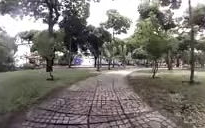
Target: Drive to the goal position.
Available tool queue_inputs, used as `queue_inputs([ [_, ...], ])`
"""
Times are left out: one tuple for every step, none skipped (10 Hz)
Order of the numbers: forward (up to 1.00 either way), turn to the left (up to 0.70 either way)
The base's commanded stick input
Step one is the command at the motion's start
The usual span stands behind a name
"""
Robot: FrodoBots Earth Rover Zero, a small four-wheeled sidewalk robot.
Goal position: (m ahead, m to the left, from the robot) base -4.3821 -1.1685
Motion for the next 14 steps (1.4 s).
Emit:
queue_inputs([
  [1.0,0.0],
  [1.0,0.0],
  [1.0,0.0],
  [1.0,0.0],
  [1.0,0.0],
  [1.0,0.0],
  [1.0,0.0],
  [1.0,0.0],
  [1.0,0.0],
  [1.0,0.0],
  [1.0,0.0],
  [1.0,0.0],
  [1.0,0.0],
  [1.0,0.0],
])
